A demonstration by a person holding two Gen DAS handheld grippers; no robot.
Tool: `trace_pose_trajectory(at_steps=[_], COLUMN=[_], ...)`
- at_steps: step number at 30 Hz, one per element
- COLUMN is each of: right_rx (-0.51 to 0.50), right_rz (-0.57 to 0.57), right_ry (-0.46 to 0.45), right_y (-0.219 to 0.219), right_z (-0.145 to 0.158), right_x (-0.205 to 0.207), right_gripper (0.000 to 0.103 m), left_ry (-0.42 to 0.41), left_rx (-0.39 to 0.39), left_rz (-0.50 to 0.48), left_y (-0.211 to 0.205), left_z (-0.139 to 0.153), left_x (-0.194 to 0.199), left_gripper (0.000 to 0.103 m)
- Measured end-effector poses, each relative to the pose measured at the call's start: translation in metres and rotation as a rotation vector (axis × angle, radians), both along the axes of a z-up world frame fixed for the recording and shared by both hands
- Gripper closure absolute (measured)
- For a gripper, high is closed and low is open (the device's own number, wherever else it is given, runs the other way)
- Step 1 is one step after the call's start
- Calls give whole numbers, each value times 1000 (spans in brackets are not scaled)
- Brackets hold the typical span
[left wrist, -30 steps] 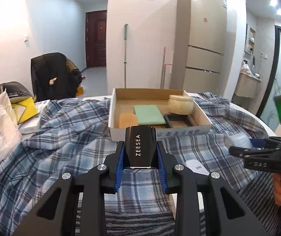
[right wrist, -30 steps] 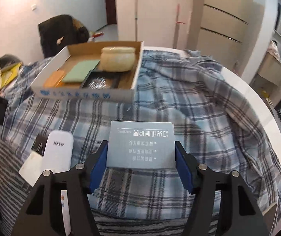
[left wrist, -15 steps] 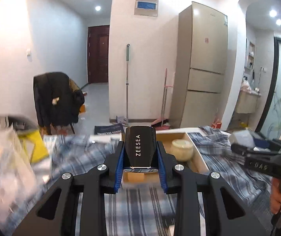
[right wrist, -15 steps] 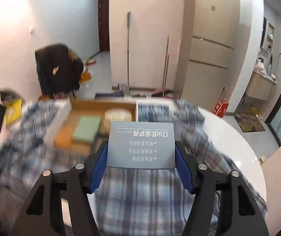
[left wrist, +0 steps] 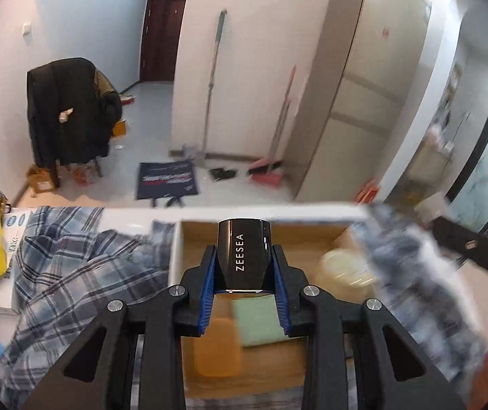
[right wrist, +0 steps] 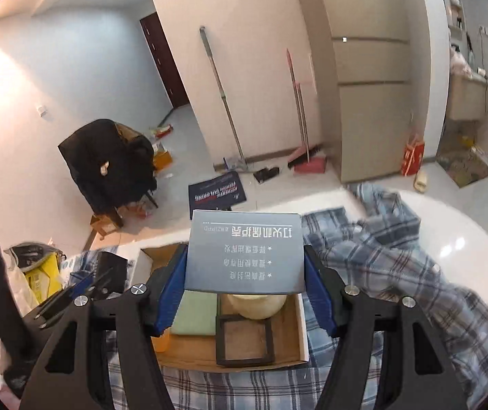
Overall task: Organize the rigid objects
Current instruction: 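Carry both boxes into the cardboard box while the left gripper releases the ZEESA box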
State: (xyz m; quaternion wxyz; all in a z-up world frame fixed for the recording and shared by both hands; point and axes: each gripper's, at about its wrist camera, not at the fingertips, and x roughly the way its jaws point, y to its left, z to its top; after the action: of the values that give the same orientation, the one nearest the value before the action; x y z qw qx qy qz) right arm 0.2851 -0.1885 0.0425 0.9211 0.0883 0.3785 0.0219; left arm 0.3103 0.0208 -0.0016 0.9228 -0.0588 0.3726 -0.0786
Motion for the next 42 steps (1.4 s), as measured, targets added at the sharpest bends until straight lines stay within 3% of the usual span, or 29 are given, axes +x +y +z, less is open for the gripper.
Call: trace_pose_trajectory(at_steps=[4, 7, 15, 39, 40, 41, 42], right_rx=[19, 6, -34, -95, -94, -91, -91], right_rz=[-23, -58, -79, -41, -40, -38, -36], right_ry=[60, 84, 83, 103, 103, 99, 95], right_y=[-15, -26, -32, -17, -17, -17, -17], right_z=[-23, -33, -34, -44, -43, -42, -41], right_x=[14, 18, 18, 20, 20, 20, 19], right_gripper=[40, 40, 40, 40, 40, 40, 40], left_ry=[73, 100, 123, 125, 104, 88, 66], left_rx=[-38, 22, 117, 116, 99, 87, 77], left_rz=[14, 12, -10, 40, 36, 35, 40], left_y=[9, 4, -23, -18, -17, -15, -13], left_z=[-30, -41, -51, -66, -60, -55, -49], left_x=[18, 23, 16, 24, 22, 19, 16], left_gripper=[71, 71, 71, 70, 69, 54, 30])
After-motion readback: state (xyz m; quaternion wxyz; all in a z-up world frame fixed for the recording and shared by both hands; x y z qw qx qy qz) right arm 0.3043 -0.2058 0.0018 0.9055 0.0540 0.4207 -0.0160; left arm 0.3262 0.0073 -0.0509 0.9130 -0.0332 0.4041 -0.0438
